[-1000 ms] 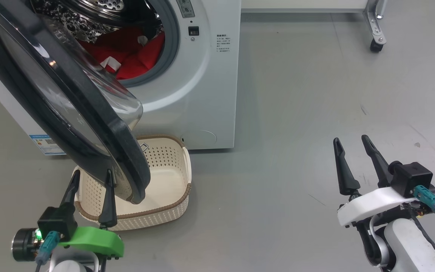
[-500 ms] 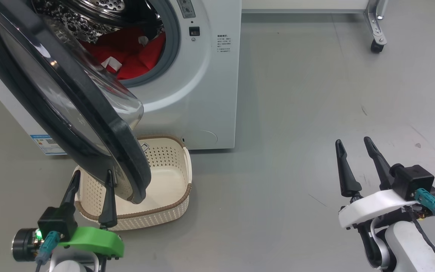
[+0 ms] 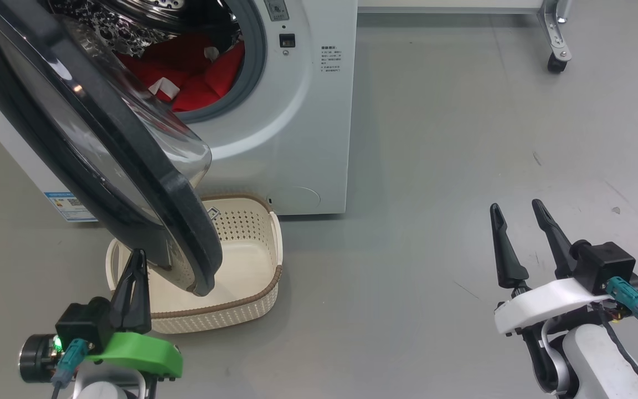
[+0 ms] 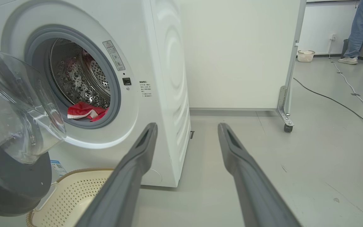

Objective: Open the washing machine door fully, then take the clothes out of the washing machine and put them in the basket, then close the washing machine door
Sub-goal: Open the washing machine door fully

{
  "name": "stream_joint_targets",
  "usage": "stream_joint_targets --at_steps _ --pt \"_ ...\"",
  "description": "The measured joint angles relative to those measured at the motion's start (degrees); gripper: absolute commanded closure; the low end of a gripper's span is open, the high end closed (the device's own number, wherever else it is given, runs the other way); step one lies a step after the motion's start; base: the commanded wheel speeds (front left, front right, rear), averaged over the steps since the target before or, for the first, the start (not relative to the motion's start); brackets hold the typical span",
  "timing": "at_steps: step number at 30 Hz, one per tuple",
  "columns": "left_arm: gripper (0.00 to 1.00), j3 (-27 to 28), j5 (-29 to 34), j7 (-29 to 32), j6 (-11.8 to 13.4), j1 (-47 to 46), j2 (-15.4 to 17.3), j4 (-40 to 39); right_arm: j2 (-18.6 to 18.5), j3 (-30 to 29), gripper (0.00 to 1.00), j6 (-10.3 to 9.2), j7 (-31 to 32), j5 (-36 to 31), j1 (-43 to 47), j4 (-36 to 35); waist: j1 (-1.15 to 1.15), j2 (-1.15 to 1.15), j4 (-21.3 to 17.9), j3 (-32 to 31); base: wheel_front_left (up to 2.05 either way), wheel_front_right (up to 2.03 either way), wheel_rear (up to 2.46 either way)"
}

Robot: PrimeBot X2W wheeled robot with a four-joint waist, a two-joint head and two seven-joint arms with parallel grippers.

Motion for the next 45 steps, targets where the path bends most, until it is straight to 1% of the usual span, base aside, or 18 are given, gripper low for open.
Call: stream_joint_targets --at_steps 5,8,11,15,25,28,31,36,43,45 --pt "1.0 0.2 0.0 0.0 -0.3 0.0 0.0 -0.2 0.2 -0.4 0.0 0.01 0.0 -0.6 0.0 0.0 0.0 0.0 0.0 0.2 0.0 0.0 0.0" --pt "1.0 1.2 -0.9 0.0 -0.5 -0.3 0.0 -1.5 0.5 -0.7 0.0 0.02 0.0 -0.7 0.0 0.0 0.0 0.0 -0.1 0.2 0.0 0.0 0.0" --pt "1.0 2.5 -1.4 0.0 -0.5 -1.4 0.0 -3.1 0.9 -0.8 0.0 0.45 0.0 -0.8 0.0 0.0 0.0 0.0 -0.1 0.2 0.0 0.0 0.0" --pt "1.0 4.0 -1.4 0.0 -0.5 -4.0 -0.1 -6.0 1.2 -0.9 0.0 0.6 0.0 -1.5 0.0 0.1 0.0 0.0 -0.1 0.2 0.0 0.0 0.0" --pt "1.0 4.6 -0.1 0.0 -1.5 -10.9 0.0 -12.2 1.9 -1.5 0.0 1.18 0.0 -2.1 0.0 0.5 0.0 0.0 -0.2 -0.2 0.0 0.0 0.0" --pt "1.0 3.5 2.3 0.0 -1.8 -12.7 1.2 -13.7 2.1 -1.6 0.0 1.2 0.0 -2.1 0.0 0.7 0.0 0.0 -0.3 -0.4 0.0 0.0 0.0" --pt "1.0 1.8 3.0 0.0 -2.5 -14.7 1.2 -15.5 2.7 -2.2 0.0 1.49 0.0 -2.1 0.1 0.9 0.0 0.0 -0.6 -0.5 0.0 0.0 0.0" --pt "1.0 -1.2 3.6 0.2 -4.2 -16.5 1.1 -16.1 3.2 -2.3 0.0 1.91 0.0 -2.1 0.4 1.1 0.0 0.0 -0.9 -0.7 0.0 0.0 0.0" --pt "1.0 -4.6 3.6 3.8 -5.2 -16.5 0.7 -14.8 3.7 -2.3 0.0 2.08 0.0 -2.3 0.7 1.5 0.0 0.0 -1.5 -0.9 0.0 0.0 0.0" --pt "1.0 -5.6 2.7 5.2 -5.3 -16.3 0.5 -13.9 3.8 -2.3 0.0 2.52 0.0 -2.4 0.8 1.6 0.0 0.0 -1.6 -1.0 0.0 0.0 0.0"
